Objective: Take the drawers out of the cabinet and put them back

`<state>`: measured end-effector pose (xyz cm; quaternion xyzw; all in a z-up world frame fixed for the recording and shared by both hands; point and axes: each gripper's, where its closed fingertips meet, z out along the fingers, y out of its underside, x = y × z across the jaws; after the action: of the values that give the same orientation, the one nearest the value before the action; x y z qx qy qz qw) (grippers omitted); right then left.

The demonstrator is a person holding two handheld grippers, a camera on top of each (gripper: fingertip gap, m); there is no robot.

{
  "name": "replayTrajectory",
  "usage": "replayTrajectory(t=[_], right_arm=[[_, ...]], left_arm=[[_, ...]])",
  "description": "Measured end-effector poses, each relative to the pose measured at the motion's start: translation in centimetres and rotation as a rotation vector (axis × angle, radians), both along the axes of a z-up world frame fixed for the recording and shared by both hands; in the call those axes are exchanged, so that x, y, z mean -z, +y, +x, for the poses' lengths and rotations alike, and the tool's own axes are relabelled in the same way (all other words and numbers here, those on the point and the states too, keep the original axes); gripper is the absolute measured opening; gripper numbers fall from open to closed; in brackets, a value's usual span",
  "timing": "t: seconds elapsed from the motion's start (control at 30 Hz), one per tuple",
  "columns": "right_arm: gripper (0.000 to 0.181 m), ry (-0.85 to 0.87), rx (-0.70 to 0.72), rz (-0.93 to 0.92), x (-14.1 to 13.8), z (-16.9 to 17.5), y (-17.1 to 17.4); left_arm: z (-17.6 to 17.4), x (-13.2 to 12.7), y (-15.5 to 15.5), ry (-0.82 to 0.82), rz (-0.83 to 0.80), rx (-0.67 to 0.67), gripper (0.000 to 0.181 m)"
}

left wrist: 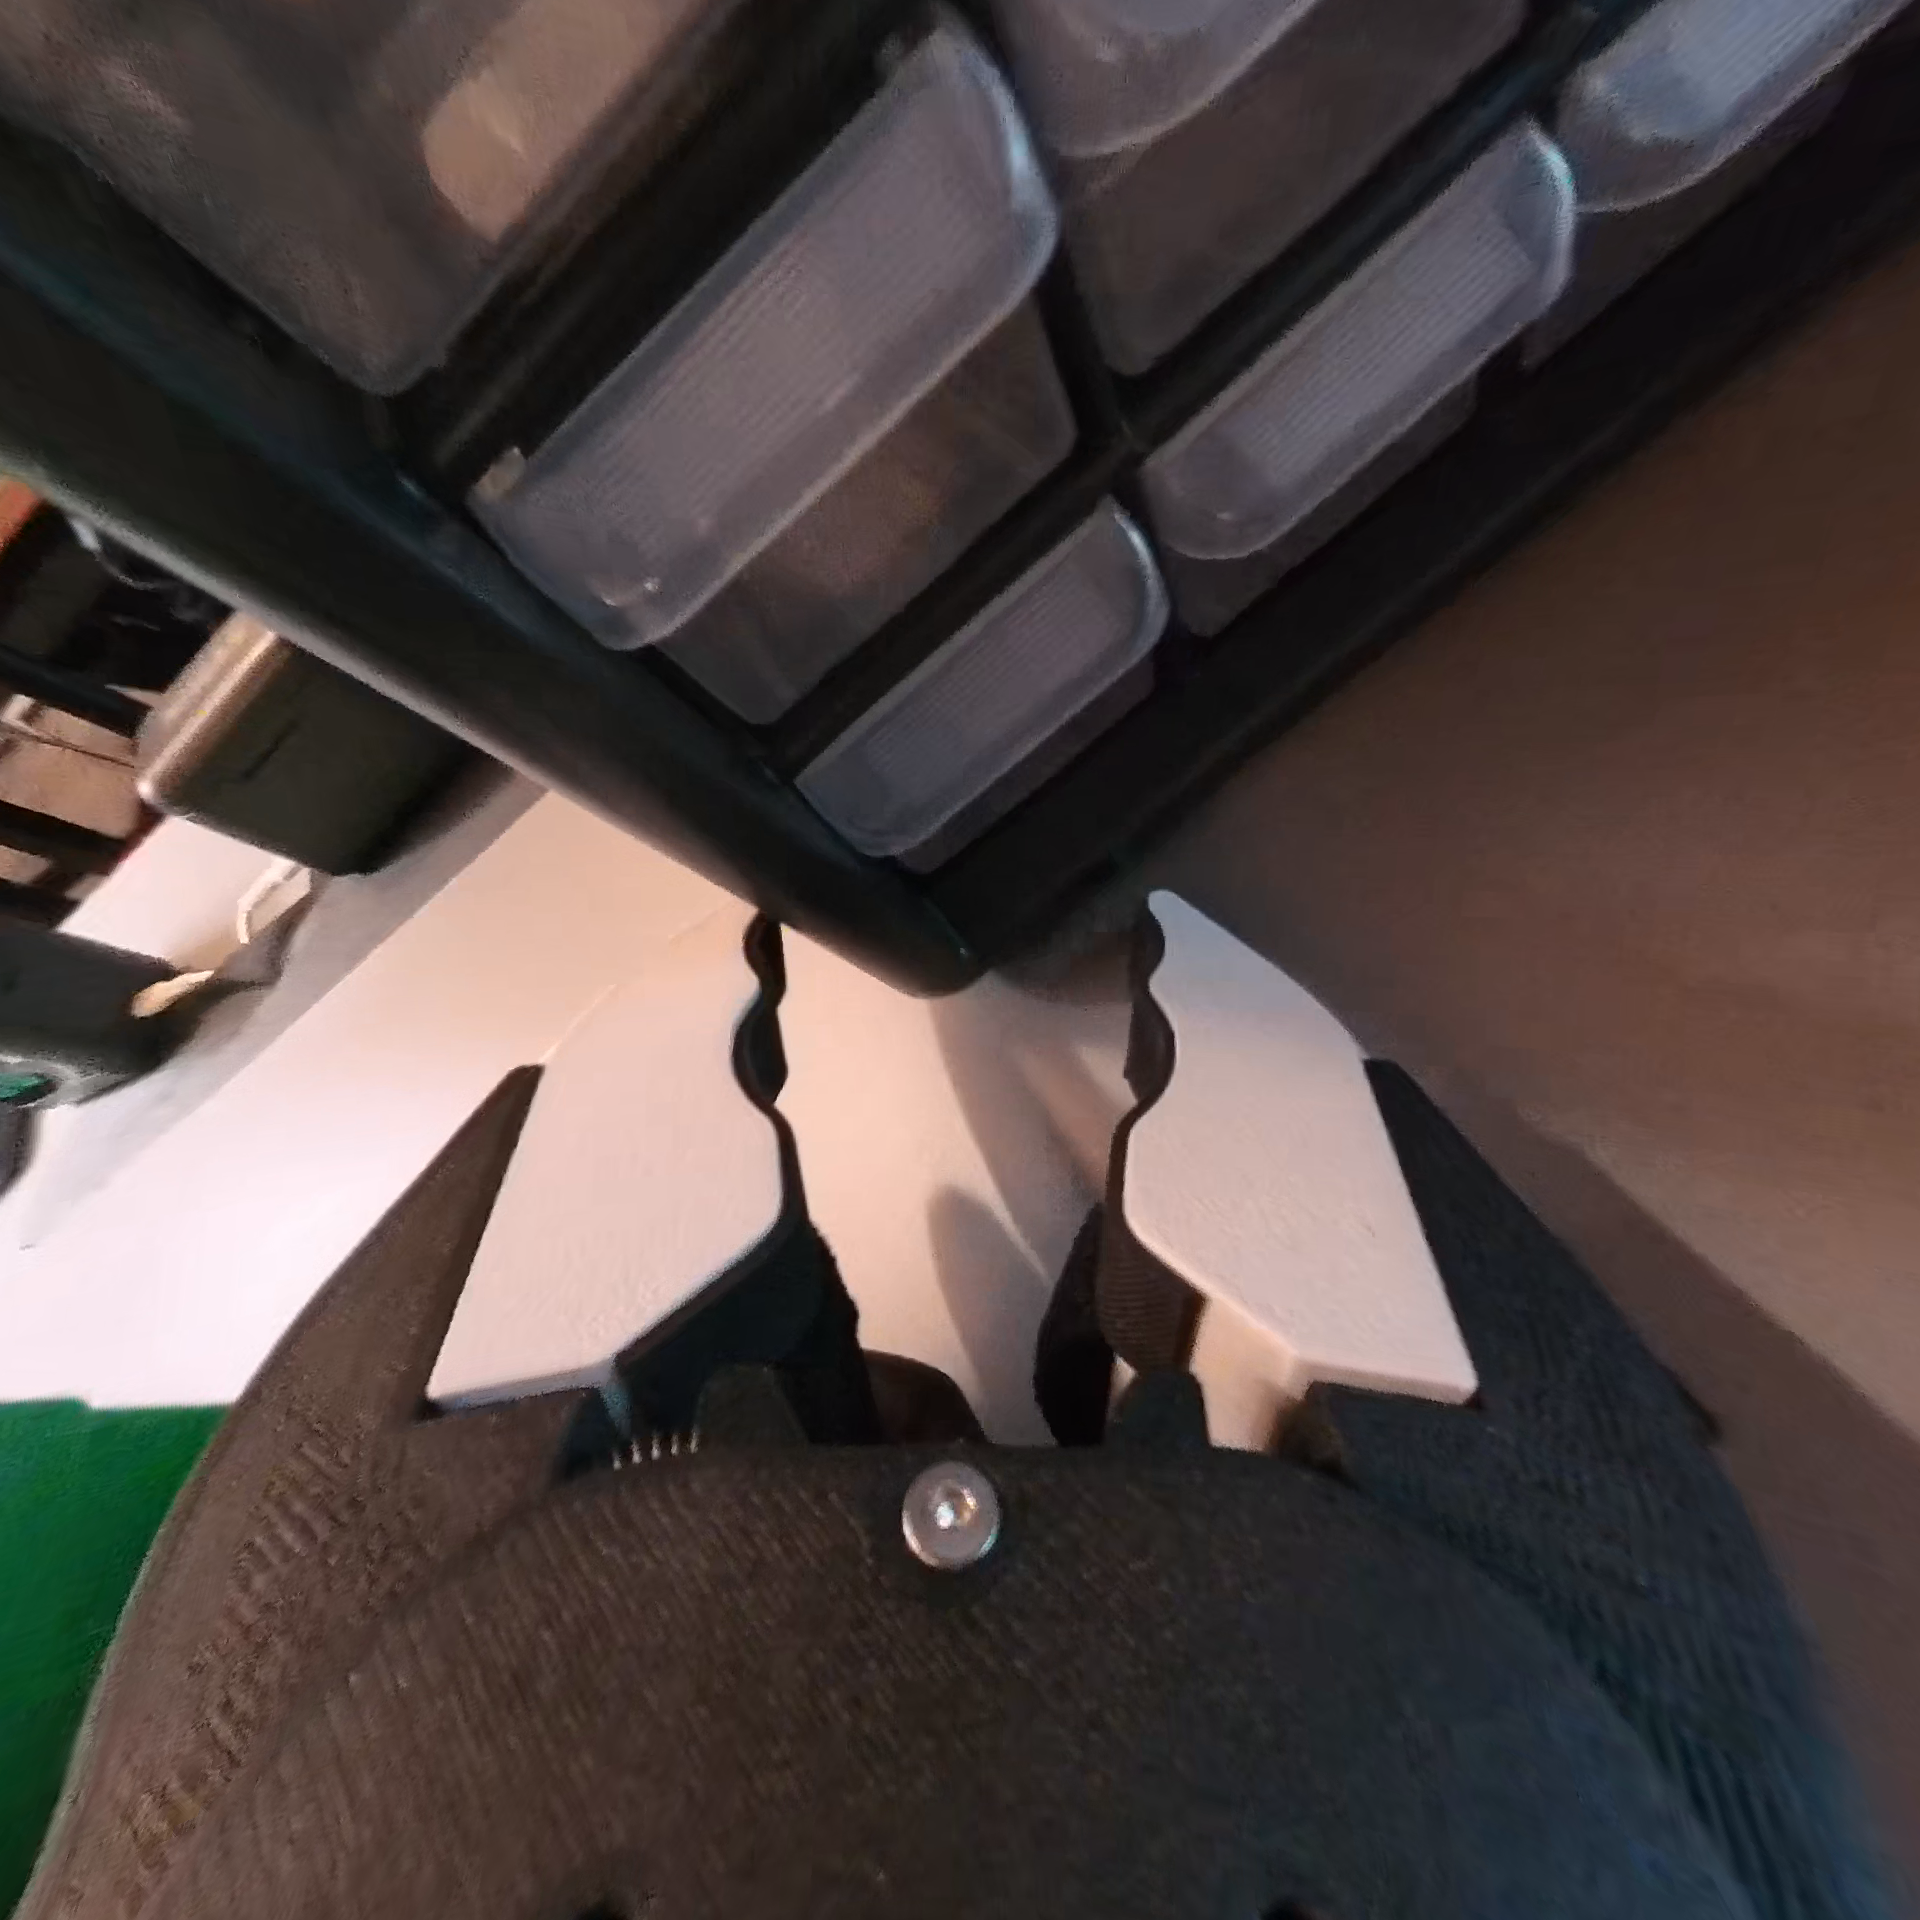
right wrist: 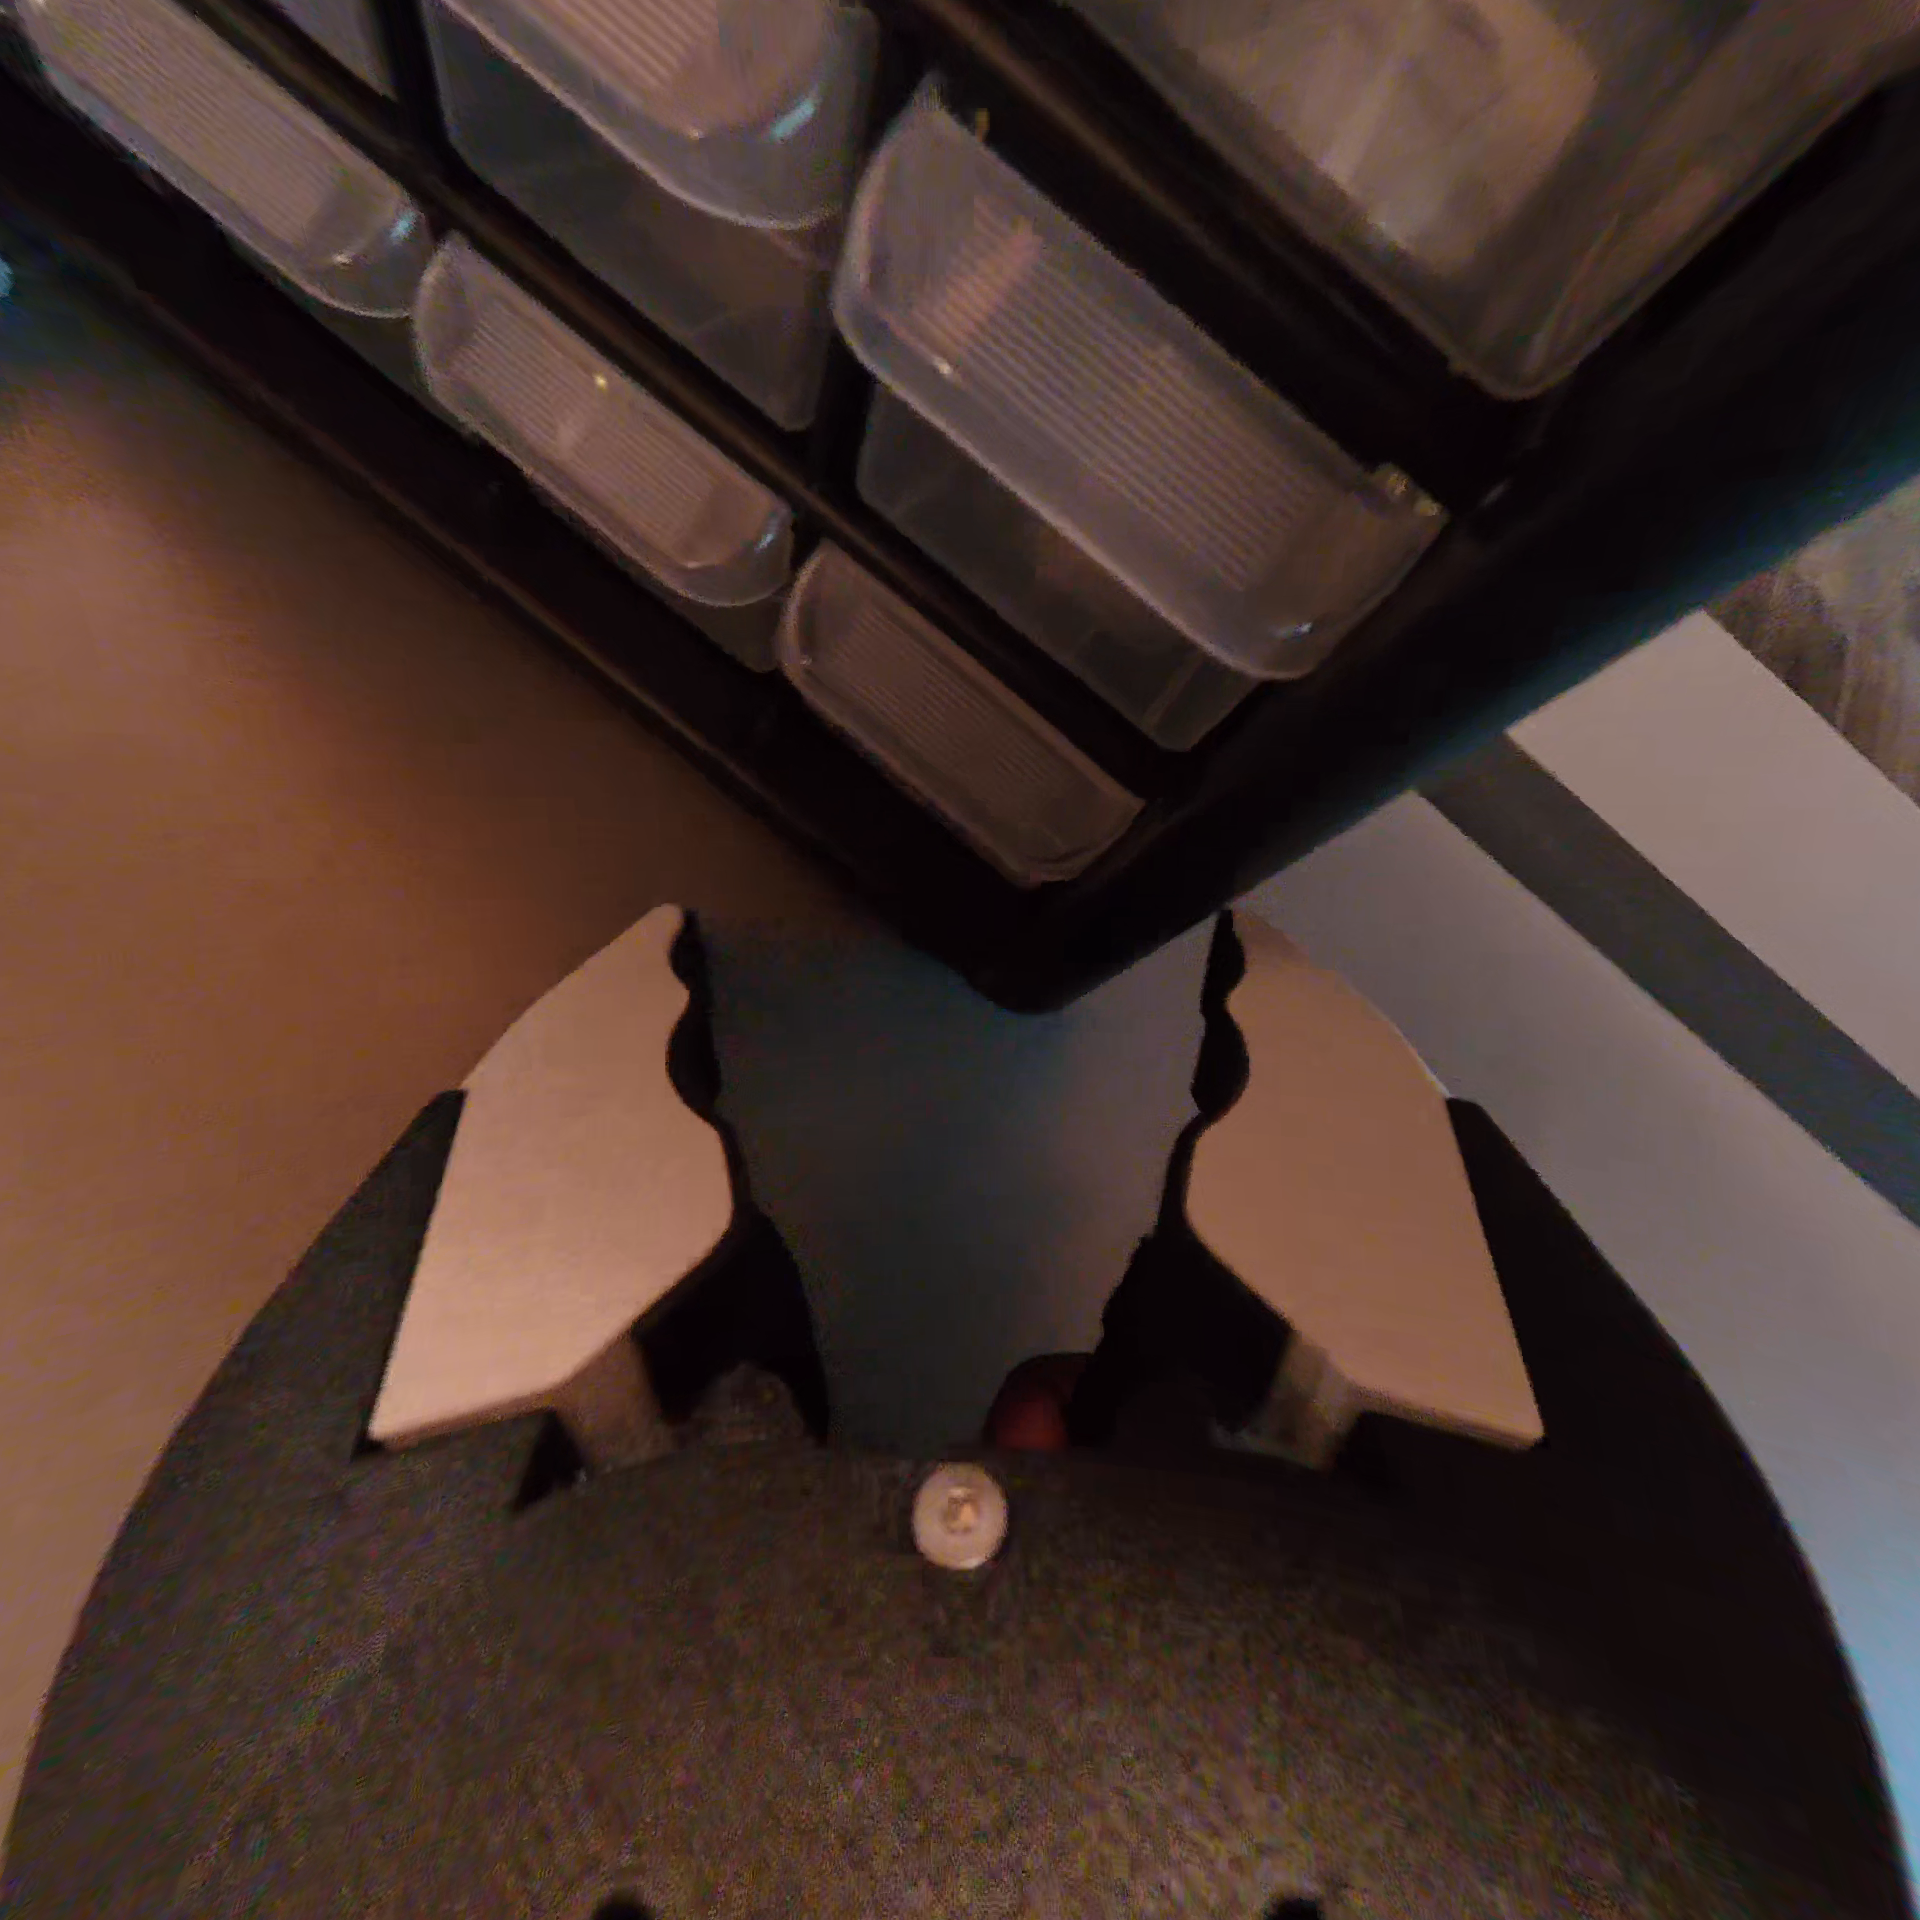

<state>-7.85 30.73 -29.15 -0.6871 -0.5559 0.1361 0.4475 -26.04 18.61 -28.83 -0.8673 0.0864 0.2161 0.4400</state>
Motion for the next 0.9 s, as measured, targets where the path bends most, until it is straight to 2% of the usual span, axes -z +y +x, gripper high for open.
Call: replayTrajectory(t=[0.07, 0.1, 0.17, 0.2, 0.27, 0.33, 0.4, 0.47, 0.53, 0.6, 0.67, 0.77, 0.8, 0.83, 0.87, 0.9], right_arm=[[0.101, 0.034, 0.026, -0.01, -0.4, 0.6, -1.2], [0.106, 0.056, 0.042, -0.041, -0.5, 1.0, -1.9], [0.12, 0.09, 0.06, -0.192, -0.3, 1.8, -4.3], [0.124, 0.097, 0.065, -0.254, -0.4, 2.4, -5.5], [0.126, 0.113, 0.086, -0.291, -2.4, 3.9, -7.5], [0.127, 0.145, 0.073, -0.298, -6.0, 5.7, -10.2], [0.124, 0.143, 0.083, -0.247, -9.2, 9.0, -12.9], [0.115, 0.165, 0.181, -0.135, -11.8, 13.7, -14.1], [0.103, 0.173, 0.312, -0.072, -12.6, 19.1, -14.5], [0.091, 0.132, 0.414, -0.1, -11.0, 23.7, -14.6], [0.079, 0.047, 0.489, -0.141, -8.2, 27.0, -14.1], [0.066, -0.022, 0.517, -0.164, -4.9, 28.3, -13.3], [0.052, -0.025, 0.525, -0.138, -4.5, 28.3, -12.8], [0.029, -0.03, 0.514, -0.122, -4.1, 28.1, -12.6], [0.016, -0.041, 0.523, -0.081, -4.0, 28.1, -12.3], [0.014, -0.075, 0.522, -0.027, -4.1, 28.4, -12.1]], left_arm=[[0.8, -0.1, -0.8, -0.009, 0.006, 0.005, 0.07], [1.7, 0.0, -1.4, -0.064, -0.003, 0.021, 0.078], [4.6, 0.3, -3.5, -0.233, -0.07, 0.085, 0.107], [5.8, -0.3, -4.7, -0.265, -0.074, 0.112, 0.116], [8.3, -3.1, -7.5, -0.257, -0.036, 0.187, 0.124], [10.7, -6.7, -10.9, -0.24, 0.017, 0.241, 0.127], [12.4, -10.3, -14.7, -0.228, 0.115, 0.265, 0.125], [12.4, -13.3, -18.6, -0.198, 0.224, 0.214, 0.116], [11.1, -15.1, -22.1, -0.169, 0.325, 0.121, 0.099], [9.4, -15.2, -24.9, -0.177, 0.364, 0.05, 0.091], [7.6, -14.6, -26.5, -0.197, 0.34, 0.0, 0.089], [5.0, -14.7, -27.6, -0.202, 0.344, -0.093, 0.09], [4.8, -14.8, -27.7, -0.212, 0.363, -0.094, 0.089], [4.7, -14.8, -27.7, -0.226, 0.378, -0.088, 0.089], [4.6, -14.7, -27.6, -0.238, 0.382, -0.086, 0.088], [4.4, -14.4, -27.5, -0.243, 0.377, -0.09, 0.088]])
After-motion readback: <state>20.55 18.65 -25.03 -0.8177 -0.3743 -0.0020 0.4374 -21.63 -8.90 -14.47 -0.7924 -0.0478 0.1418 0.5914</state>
